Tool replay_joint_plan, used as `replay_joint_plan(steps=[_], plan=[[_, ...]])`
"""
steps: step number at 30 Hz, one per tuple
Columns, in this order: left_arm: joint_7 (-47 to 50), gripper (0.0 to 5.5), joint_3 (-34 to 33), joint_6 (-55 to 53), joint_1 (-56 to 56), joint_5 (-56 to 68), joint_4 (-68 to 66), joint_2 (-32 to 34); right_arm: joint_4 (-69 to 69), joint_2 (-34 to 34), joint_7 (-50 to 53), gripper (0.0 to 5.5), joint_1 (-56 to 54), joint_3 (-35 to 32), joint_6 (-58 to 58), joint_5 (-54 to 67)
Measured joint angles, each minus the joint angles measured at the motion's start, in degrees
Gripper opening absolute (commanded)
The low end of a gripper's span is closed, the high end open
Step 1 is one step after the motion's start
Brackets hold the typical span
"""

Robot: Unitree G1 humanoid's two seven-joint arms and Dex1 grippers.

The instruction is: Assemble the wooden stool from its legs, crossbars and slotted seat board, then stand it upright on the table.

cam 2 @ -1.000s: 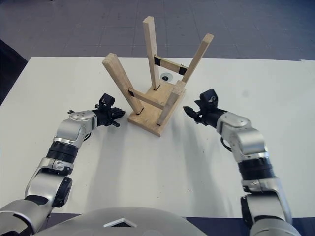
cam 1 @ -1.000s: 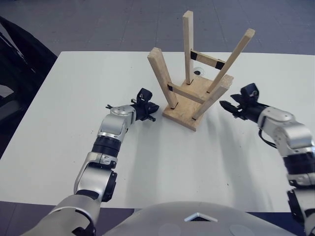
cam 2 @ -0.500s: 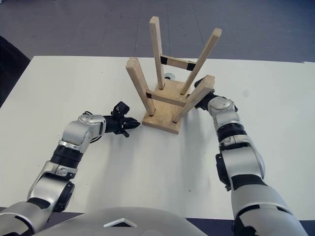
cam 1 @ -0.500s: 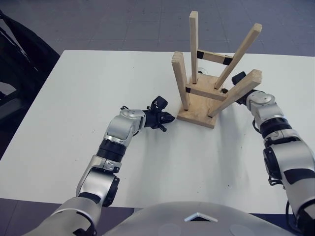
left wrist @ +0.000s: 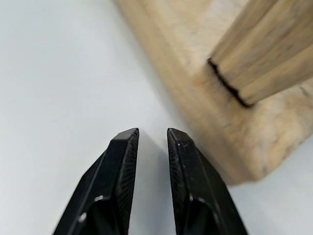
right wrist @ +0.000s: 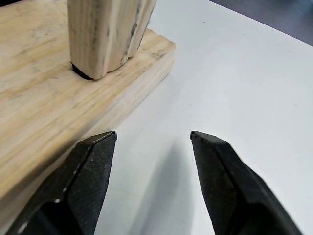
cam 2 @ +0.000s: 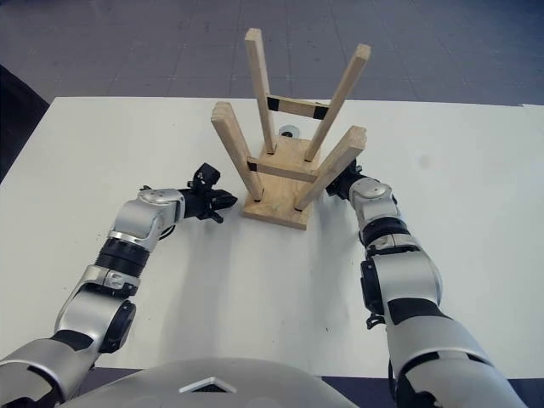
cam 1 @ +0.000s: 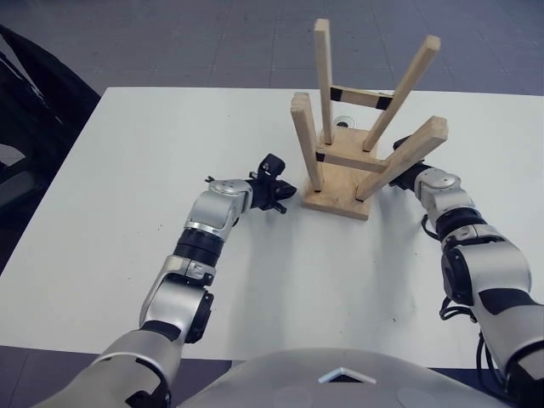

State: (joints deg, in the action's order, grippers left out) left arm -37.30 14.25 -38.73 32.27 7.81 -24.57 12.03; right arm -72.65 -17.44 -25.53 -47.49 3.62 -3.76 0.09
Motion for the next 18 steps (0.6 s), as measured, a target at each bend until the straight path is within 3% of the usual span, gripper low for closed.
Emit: replay_joint_plan(steps=[5, 7, 10, 15, 18], plan=[[-14.8, 1.09, 8.6, -16.3, -5.2, 5.8, 20.7, 9.8, 0.2, 2.7, -16.3, 2.8, -3.0, 1.1, -5.0, -1.0], [-17.1, 1.09, 8.7, -22.7, -8.3, 10.9, 30.0, 11.4, 0.8, 4.8, -20.3, 2.8, -3.7, 1.0, -6.1, -0.4], [-15.3, 1.09, 5.0, -28.9, -10.0, 17.5, 41.9, 9.1, 0.1, 6.0, -14.2, 2.8, -3.7, 0.2, -6.3, -1.2], [-7.6, 1.09, 0.1, -29.3, -12.2, 18.4, 43.5, 7.4, -1.6, -2.4, 0.3, 2.8, -3.5, -2.5, -5.8, -3.4], [-6.0, 1.09, -1.7, -28.7, -14.1, 19.0, 45.5, 9.1, 0.6, -6.1, -1.8, 2.8, -2.6, -5.3, -5.3, -1.5]])
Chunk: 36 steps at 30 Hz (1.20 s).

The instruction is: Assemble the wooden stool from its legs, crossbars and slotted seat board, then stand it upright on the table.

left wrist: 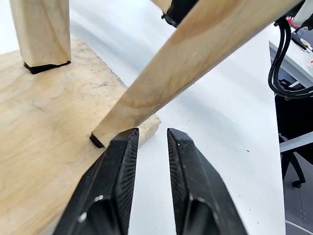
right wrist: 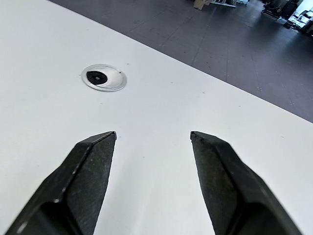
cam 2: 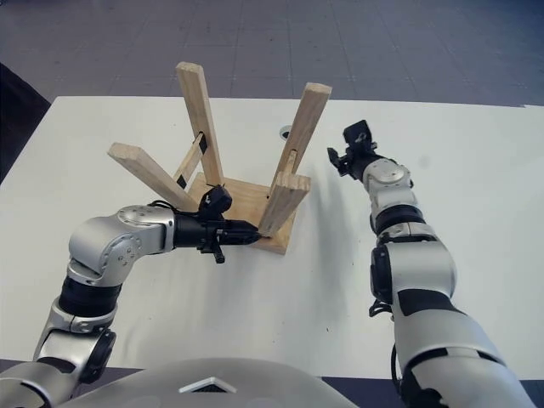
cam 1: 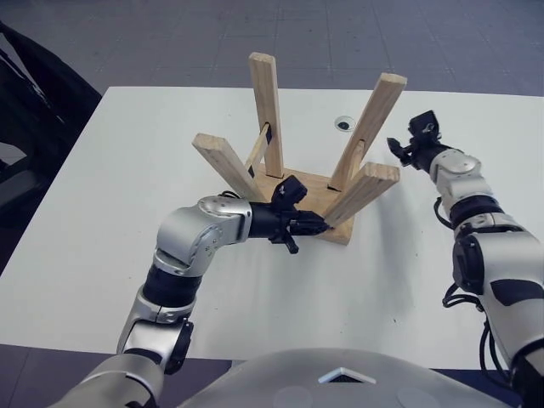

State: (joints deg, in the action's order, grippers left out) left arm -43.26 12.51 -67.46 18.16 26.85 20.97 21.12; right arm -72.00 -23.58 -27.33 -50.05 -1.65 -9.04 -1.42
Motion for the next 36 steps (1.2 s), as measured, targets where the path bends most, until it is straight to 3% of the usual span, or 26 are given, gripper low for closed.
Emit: replay_joint_plan(steps=[4, 10, 13, 15, 17, 20, 24, 29, 36], plan=[[-0.3, 1.09, -2.3, -0.1, -7.7, 1.3, 6.3, 6.8, 18.5, -3.1, -11.8, 2.8, 10.7, -0.2, 7.3, 4.2], [-1.2, 1.09, -10.2, 0.2, -16.1, 4.6, 9.0, 10.4, 51.2, -9.9, -23.3, 2.8, 33.1, -1.8, 25.8, 16.1], [-5.2, 1.09, -19.1, 3.7, -20.8, 7.3, 8.0, 12.3, 70.0, -15.6, -30.6, 2.8, 42.2, -4.3, 38.3, 28.6], [-13.2, 1.36, -25.6, 10.6, -26.5, 8.3, 3.8, 16.7, 81.6, -19.7, -34.3, 2.77, 45.1, -7.7, 46.7, 39.0], [-22.1, 1.7, -32.6, 16.5, -31.0, 9.1, -2.5, 21.9, 91.0, -24.3, -36.1, 2.77, 45.3, -12.9, 54.3, 50.1], [-30.6, 2.18, -41.5, 19.8, -29.2, 14.2, -8.6, 28.3, 99.1, -28.5, -34.8, 2.77, 41.2, -19.6, 61.3, 64.3], [-33.6, 2.82, -39.1, 24.1, -19.0, 14.6, -16.6, 31.0, 100.9, -28.2, -29.2, 2.77, 39.0, -19.1, 63.7, 69.3], [-35.1, 2.82, -29.8, 28.1, -7.7, 12.1, -25.0, 30.8, 100.3, -26.9, -25.7, 2.77, 36.5, -16.4, 63.1, 69.1], [-35.8, 2.82, -20.3, 30.0, 1.6, 10.5, -28.7, 25.8, 98.6, -23.9, -25.5, 2.77, 35.3, -8.8, 59.4, 62.8]])
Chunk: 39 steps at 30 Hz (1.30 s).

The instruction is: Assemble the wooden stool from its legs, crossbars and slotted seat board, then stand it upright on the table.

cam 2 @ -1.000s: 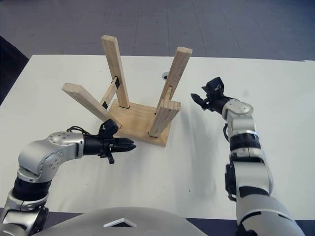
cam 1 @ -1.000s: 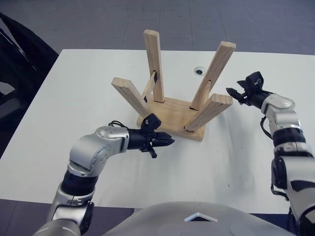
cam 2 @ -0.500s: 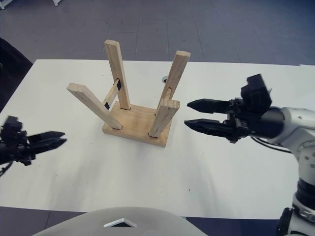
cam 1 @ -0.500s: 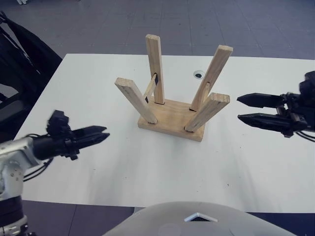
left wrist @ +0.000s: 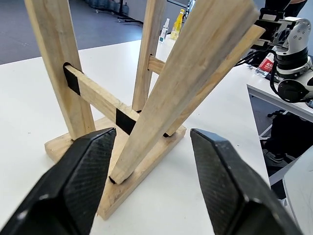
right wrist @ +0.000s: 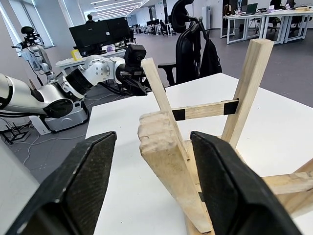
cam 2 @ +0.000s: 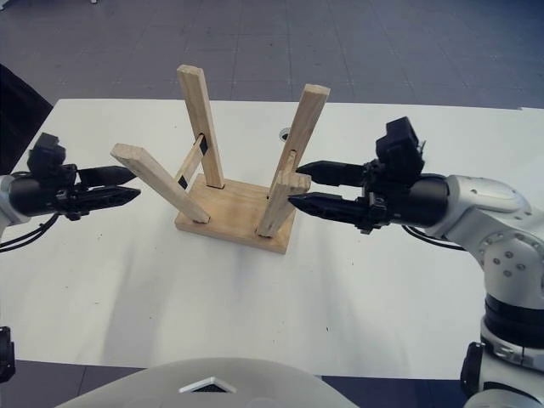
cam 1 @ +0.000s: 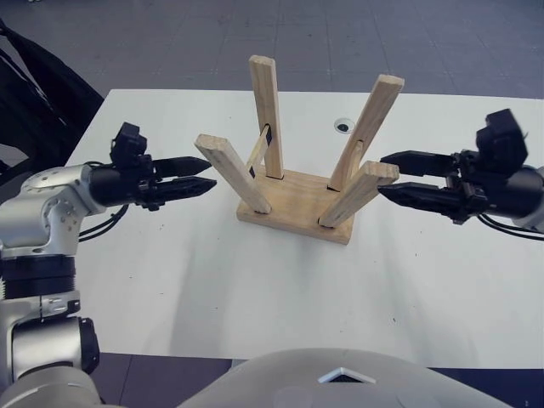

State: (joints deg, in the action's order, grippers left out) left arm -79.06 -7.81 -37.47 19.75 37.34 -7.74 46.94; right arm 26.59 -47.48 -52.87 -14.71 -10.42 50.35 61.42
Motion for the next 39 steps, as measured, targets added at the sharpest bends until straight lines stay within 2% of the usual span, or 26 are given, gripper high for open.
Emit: replay_joint_plan(steps=[8, 10, 15, 18, 23, 26, 29, 30, 31, 32, 33, 36, 37, 39], plan=[[-1.6, 2.82, 3.0, -1.0, 5.9, 0.8, -3.2, -2.7, -4.4, 3.0, -2.5, 2.77, -0.1, 7.6, -5.2, -9.5], [-3.2, 2.85, 3.1, -2.4, 5.9, 1.9, -3.0, -2.5, -5.5, 4.1, -2.7, 2.52, -0.5, 8.6, -5.9, -10.7], [-6.0, 2.11, 2.9, -5.6, 5.7, 4.9, 0.0, -1.5, -7.5, 4.9, -4.1, 1.66, -1.2, 9.4, -7.6, -12.9], [-6.7, 1.8, 1.5, -8.0, 4.2, 7.1, 3.7, 0.1, -8.2, 4.7, -6.6, 1.52, -1.5, 8.8, -8.8, -12.8], [-10.4, 1.55, -1.0, -11.3, -2.6, 13.6, 14.2, 6.1, -6.9, 1.2, -10.8, 1.48, -1.7, 5.5, -1.7, -5.2], [-9.6, 1.47, -5.3, -22.4, -3.7, 23.3, 17.4, 10.7, -10.6, -1.8, -9.8, 1.28, -7.8, 2.1, 11.4, 8.9], [-2.5, 1.05, -4.7, -32.5, 6.7, 26.6, 7.3, 8.2, -26.1, 0.9, -1.7, 1.17, -21.0, 2.1, 23.3, 16.5], [2.1, 1.05, -3.9, -37.0, 11.8, 26.8, -0.5, 4.0, -33.4, 3.2, 3.0, 1.16, -26.2, 2.5, 27.1, 15.8], [6.1, 1.41, -3.6, -38.6, 15.6, 25.9, -6.9, 1.0, -39.0, 5.5, 6.5, 1.16, -29.6, 3.1, 28.8, 13.8], [9.6, 1.64, -3.6, -38.6, 18.8, 23.9, -13.6, -1.9, -44.2, 8.2, 8.7, 1.55, -32.0, 4.1, 28.5, 11.2], [13.4, 1.72, -2.9, -38.7, 21.9, 20.8, -20.8, -4.8, -50.6, 11.4, 11.4, 1.68, -34.6, 5.5, 28.0, 8.0], [19.6, 2.16, 0.2, -35.2, 25.7, 13.9, -35.6, -14.2, -70.3, 22.0, 15.2, 2.42, -39.3, 10.0, 19.1, -3.2], [20.9, 2.16, 0.1, -33.1, 27.2, 12.7, -38.4, -15.5, -74.9, 23.9, 15.2, 2.6, -41.6, 10.1, 16.1, -5.9], [24.4, 2.16, -2.7, -28.0, 30.5, 9.9, -45.7, -15.6, -84.1, 26.0, 14.6, 2.6, -45.2, 9.7, 8.9, -10.7]])
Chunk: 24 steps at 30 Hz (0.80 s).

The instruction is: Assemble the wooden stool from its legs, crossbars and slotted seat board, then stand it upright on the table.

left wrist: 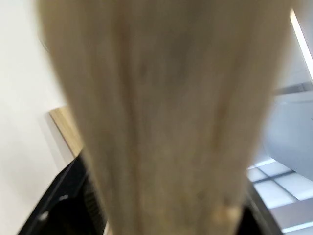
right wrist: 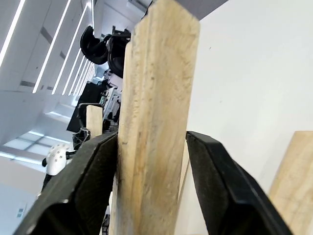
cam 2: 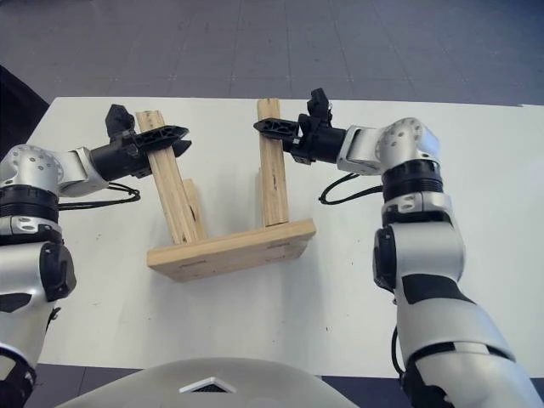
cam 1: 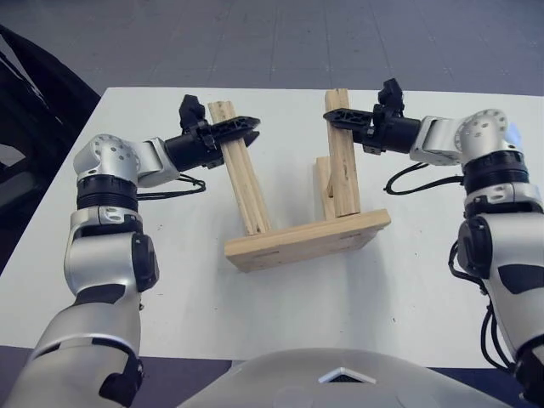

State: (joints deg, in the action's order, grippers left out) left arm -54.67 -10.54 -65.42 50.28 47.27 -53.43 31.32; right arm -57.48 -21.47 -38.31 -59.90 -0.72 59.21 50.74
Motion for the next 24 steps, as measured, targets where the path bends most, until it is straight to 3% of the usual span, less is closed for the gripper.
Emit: replay_joint_plan(steps=[8, 14, 19, 22, 24], plan=[[-0.9, 2.16, -8.5, 5.6, 4.0, -3.5, -9.8, 5.6, -11.3, -3.9, -8.3, 2.6, -2.0, -8.2, -7.8, -7.3], [-1.0, 2.16, -13.7, 6.1, 2.6, -3.7, -9.4, 6.5, -11.6, -4.2, -15.6, 3.6, -1.7, -12.9, -6.5, -9.7], [-3.1, 2.16, -11.9, 3.9, -9.8, -3.6, 9.6, 4.9, -10.3, -6.1, -19.5, 3.6, 1.4, -15.5, -7.7, -11.1], [-4.0, 2.16, -11.2, 14.0, -24.0, -4.7, 30.1, 2.9, -7.3, -11.3, -20.2, 3.6, 6.5, -16.4, -7.1, -11.8], [-9.5, 2.45, -9.0, 21.1, -36.0, -7.0, 41.2, 3.7, 0.5, -16.8, -22.8, 3.64, 14.4, -14.8, -3.7, -13.8]])
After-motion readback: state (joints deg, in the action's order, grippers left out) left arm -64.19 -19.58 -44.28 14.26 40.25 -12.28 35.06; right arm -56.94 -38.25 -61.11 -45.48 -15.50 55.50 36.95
